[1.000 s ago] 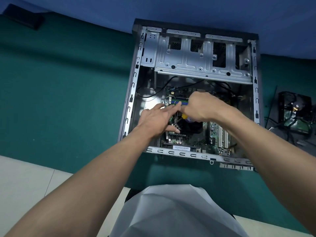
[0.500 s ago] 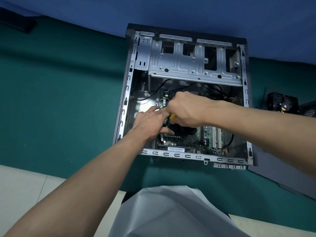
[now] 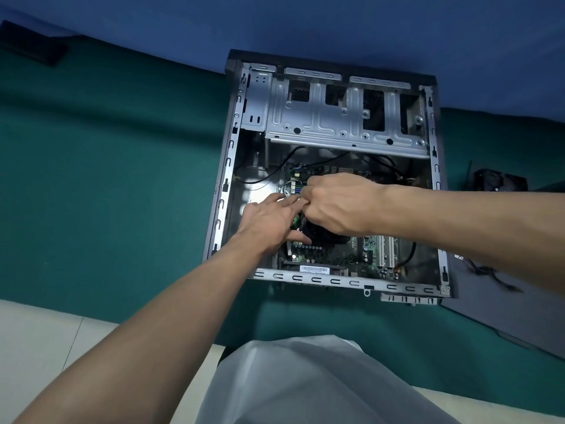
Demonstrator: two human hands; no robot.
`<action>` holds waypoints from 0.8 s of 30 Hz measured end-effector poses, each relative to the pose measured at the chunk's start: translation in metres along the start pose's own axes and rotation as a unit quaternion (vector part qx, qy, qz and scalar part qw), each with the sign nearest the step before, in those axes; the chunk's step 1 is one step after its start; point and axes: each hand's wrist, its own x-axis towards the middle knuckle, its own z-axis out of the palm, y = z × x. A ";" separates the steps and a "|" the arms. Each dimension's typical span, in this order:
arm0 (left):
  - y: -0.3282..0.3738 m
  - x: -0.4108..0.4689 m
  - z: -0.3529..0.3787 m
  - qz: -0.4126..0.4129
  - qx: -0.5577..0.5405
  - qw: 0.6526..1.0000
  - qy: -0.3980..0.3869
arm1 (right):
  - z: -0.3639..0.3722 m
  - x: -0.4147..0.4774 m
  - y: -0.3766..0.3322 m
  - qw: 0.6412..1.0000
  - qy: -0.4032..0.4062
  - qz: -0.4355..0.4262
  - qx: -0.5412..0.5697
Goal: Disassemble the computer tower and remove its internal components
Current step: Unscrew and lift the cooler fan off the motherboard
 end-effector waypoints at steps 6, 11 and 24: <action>-0.003 0.000 0.002 0.001 -0.044 0.999 0.027 | -0.008 0.019 0.005 0.922 -0.035 0.255 0.289; -0.002 -0.002 -0.002 0.002 -0.023 1.000 0.002 | -0.016 0.025 0.008 0.856 -0.126 0.353 0.358; 0.001 -0.009 -0.009 -0.005 -0.013 1.000 0.025 | -0.004 -0.059 0.028 0.852 0.074 0.367 0.366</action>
